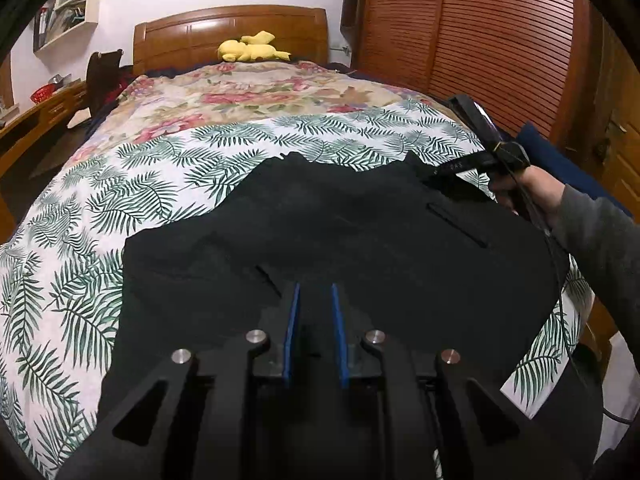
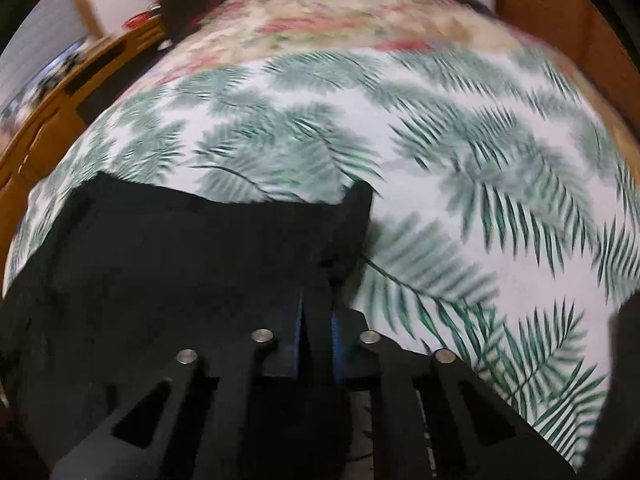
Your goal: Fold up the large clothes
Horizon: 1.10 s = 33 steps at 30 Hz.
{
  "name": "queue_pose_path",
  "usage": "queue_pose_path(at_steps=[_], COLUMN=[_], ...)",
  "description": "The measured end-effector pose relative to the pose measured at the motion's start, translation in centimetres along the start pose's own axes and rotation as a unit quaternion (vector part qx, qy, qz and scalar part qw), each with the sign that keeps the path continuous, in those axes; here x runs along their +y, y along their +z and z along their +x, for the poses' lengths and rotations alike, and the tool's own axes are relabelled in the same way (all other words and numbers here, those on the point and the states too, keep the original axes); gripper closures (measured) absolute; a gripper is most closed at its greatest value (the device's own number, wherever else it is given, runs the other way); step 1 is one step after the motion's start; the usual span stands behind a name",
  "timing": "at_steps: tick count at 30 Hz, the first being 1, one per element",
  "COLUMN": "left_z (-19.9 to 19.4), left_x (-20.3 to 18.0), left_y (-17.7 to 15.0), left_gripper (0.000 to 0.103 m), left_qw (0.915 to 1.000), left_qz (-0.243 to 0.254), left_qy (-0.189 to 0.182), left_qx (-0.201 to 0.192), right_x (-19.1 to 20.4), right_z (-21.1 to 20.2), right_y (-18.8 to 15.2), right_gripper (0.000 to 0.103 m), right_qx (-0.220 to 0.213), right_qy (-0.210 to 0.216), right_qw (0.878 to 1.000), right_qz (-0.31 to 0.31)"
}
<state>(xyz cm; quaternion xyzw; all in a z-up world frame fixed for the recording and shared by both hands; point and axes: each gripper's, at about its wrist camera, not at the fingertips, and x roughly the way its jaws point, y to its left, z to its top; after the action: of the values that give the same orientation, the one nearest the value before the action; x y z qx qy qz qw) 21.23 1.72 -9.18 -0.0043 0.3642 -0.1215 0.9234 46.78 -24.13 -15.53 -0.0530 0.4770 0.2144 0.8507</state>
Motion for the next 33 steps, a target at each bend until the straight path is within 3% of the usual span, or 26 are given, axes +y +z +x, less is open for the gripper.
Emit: queue_pose_path(at_steps=[5, 9, 13, 19, 23, 26, 29, 31, 33], left_z=[0.0, -0.1, -0.6, -1.8, -2.0, -2.3, -2.5, -2.5, -2.4], left_x=[-0.6, -1.0, -0.7, -1.1, -1.3, -1.6, -1.8, -1.7, -1.7], left_y=[-0.5, -0.9, -1.0, -1.0, -0.9, -0.9, -1.1, -1.0, -1.1], left_gripper=[0.09, 0.09, 0.09, 0.09, 0.09, 0.09, 0.089, 0.089, 0.089], left_qw=[1.0, 1.0, 0.9999, 0.9997, 0.9998, 0.9997, 0.9997, 0.9998, 0.9997], left_qz=[0.0, 0.0, -0.01, -0.007, -0.003, -0.002, 0.0, -0.001, -0.001], left_qy=[-0.003, -0.005, -0.012, -0.011, -0.012, -0.015, -0.012, -0.011, -0.011], left_qx=[-0.001, 0.001, -0.005, -0.018, -0.017, -0.019, -0.021, -0.02, -0.02], right_x=[4.0, 6.6, 5.6, 0.1, -2.3, -2.6, -1.0, 0.3, 1.6], right_z=[-2.8, -4.7, -6.6, -5.5, -3.8, -3.8, -5.5, -6.9, -8.0], right_y=[1.7, 2.9, 3.9, 4.0, 2.6, 1.8, 1.0, -0.2, -1.4], right_gripper=[0.099, 0.101, 0.101, 0.101, 0.101, 0.091, 0.083, 0.064, 0.054], right_qx=[-0.058, -0.106, -0.154, -0.129, -0.091, -0.068, -0.077, -0.087, -0.094], right_qy=[-0.002, -0.029, -0.065, -0.141, -0.149, -0.158, -0.167, -0.139, -0.11], right_qw=[0.997, 0.991, 0.985, 0.981, 0.982, 0.983, 0.983, 0.986, 0.989], right_qz=[-0.043, -0.074, -0.043, 0.04, 0.075, 0.067, 0.023, -0.001, -0.019])
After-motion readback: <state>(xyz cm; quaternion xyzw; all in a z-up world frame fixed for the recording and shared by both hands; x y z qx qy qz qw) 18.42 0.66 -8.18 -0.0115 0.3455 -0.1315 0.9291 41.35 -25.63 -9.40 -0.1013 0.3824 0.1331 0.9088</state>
